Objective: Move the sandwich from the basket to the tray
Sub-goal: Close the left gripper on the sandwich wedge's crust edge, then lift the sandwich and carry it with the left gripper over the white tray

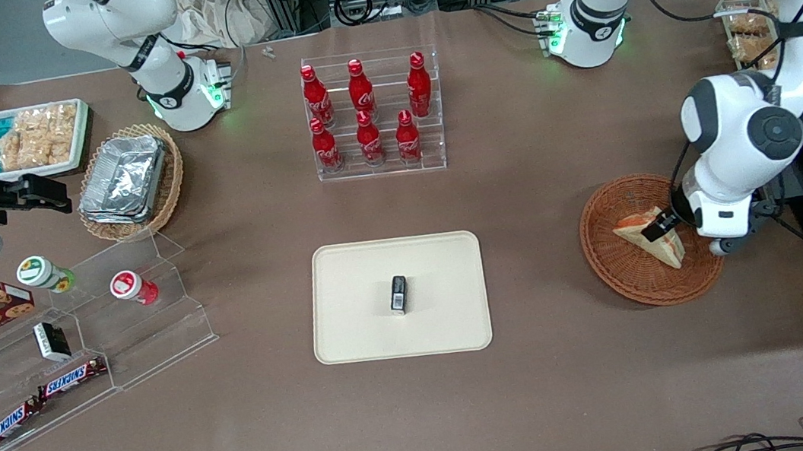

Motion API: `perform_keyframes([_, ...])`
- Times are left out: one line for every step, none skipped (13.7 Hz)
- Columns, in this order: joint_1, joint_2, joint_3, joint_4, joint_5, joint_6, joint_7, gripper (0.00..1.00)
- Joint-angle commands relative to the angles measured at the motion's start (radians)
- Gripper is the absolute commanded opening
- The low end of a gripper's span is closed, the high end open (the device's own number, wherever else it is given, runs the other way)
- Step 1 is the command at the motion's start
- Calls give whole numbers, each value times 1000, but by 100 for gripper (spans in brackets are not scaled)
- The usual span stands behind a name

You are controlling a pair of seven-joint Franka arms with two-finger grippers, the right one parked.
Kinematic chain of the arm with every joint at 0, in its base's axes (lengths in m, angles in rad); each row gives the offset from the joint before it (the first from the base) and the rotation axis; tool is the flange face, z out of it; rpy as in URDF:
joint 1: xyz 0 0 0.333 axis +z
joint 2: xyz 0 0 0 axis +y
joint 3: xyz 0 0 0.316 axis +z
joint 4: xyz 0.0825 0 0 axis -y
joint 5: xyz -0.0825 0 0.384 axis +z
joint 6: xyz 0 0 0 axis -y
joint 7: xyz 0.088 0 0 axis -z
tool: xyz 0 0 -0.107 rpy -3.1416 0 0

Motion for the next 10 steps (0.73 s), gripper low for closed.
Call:
perform_keyframes([-2,56,-2,-19,16,89,-53,100])
perform_keyframes([-4,72,-2,-19,16,94,-61,99])
perform_keyframes([-4,82,-2,-19,16,94,-77,76])
perform_keyframes([-4,84,-2,-19,16,94,-81,32])
perform_keyframes([-2,87,-2,-16,18,94,-79,0])
perform_keyframes([-4,87,-2,-15,18,94,-79,0])
perform_keyframes([-4,77,-2,-13,18,91,-79,0])
perform_keyframes([-4,55,-2,-9,18,79,-73,0])
perform_keyframes([-2,14,-2,1,16,35,-68,0])
perform_keyframes([-4,-23,-4,37,18,-57,-59,0])
